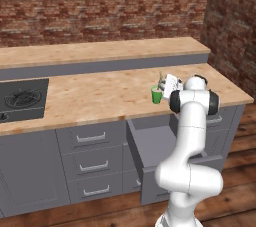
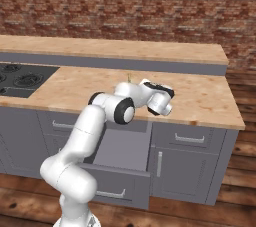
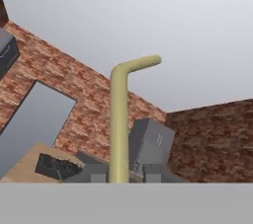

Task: Pick up the straw from the right drawer and put it inside the smoothie cup.

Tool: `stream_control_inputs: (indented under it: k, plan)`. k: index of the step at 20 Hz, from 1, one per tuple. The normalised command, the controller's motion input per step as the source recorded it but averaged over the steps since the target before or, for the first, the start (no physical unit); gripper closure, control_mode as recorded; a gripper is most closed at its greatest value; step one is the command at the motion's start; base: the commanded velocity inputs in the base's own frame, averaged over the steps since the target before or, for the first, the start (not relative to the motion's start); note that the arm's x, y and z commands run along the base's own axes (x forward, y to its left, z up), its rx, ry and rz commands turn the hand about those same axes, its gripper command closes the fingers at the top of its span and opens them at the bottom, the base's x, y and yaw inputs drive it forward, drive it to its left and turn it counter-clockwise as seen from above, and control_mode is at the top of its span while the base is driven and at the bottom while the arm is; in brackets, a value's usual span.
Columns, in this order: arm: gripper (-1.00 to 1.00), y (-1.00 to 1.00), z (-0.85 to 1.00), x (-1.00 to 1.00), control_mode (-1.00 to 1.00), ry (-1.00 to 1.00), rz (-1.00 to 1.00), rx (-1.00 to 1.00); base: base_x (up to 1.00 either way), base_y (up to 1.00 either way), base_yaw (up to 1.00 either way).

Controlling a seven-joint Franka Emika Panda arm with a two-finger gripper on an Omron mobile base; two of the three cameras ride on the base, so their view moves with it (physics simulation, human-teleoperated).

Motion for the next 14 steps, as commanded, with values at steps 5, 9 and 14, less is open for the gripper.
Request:
stream_control_inputs:
  k: [5, 9, 14]
  plan:
    - [-1.0, 0.0, 0.0, 0.0, -1.0, -0.07, 0.0, 0.0, 0.0, 0.0, 0.0]
    - [-1.0, 0.0, 0.0, 0.0, -1.0, -0.03, 0.0, 0.0, 0.0, 0.0, 0.0]
    - [-1.0, 0.0, 0.04, -0.04, -1.0, 0.0, -0.01, 0.0, 0.0, 0.0, 0.0]
